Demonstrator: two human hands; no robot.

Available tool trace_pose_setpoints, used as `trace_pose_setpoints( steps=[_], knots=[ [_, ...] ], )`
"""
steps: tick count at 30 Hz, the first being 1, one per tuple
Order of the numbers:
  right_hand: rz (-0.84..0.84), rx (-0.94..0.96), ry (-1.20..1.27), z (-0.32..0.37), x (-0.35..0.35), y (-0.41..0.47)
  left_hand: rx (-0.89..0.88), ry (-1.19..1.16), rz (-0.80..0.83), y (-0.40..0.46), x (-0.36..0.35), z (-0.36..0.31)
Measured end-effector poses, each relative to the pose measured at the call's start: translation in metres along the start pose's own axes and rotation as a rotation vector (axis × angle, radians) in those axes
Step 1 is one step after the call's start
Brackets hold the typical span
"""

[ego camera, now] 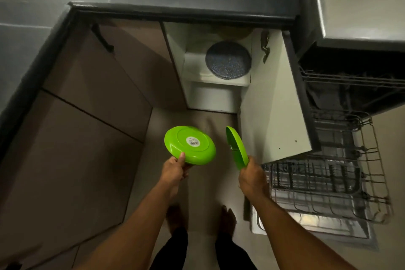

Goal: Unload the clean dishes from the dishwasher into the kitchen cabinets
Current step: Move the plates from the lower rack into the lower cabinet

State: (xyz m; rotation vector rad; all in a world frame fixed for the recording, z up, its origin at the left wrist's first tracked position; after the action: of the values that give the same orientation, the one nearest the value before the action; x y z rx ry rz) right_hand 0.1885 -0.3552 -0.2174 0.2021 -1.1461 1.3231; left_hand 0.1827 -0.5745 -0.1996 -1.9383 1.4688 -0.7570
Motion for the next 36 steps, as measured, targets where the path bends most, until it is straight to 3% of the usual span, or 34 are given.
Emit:
trace_pose_setpoints(
  steps=[10, 21, 26, 36],
  knots=[
    [-0.062, -0.042, -0.007, -0.042, -0.108, 0.144, -0.059, -0.037, 0.0, 0.188, -0.033, 0.065],
    [-0.238, 0.112, 0.09, -0.071, -0.233, 0.317, -0.234, -0.16, 0.088, 0.404, -0.082, 0.095],
    [-0.256, 0.215, 0.154, -0.067, -0.262, 0.384, -0.293, -0.179, 0.104, 0.471, -0.101, 0.097],
    [-0.247, 0.368, 0.164, -0.06, -0.282, 0.437, -0.314, -0.209, 0.086, 0.534, -0.113, 0.092]
  ],
)
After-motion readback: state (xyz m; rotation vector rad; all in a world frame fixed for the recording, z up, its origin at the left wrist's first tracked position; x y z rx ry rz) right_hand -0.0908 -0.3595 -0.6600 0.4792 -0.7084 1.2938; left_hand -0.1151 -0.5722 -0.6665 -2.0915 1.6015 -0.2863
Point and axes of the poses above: each hand's wrist, its own y-axis towards the middle knuckle, its own x-axis out of the back of the hand, z = x × y, the point moved 1 cm from there along y, towards the middle knuckle, and after that the axes turned 6 degrees about y, right-handed, at the moved point
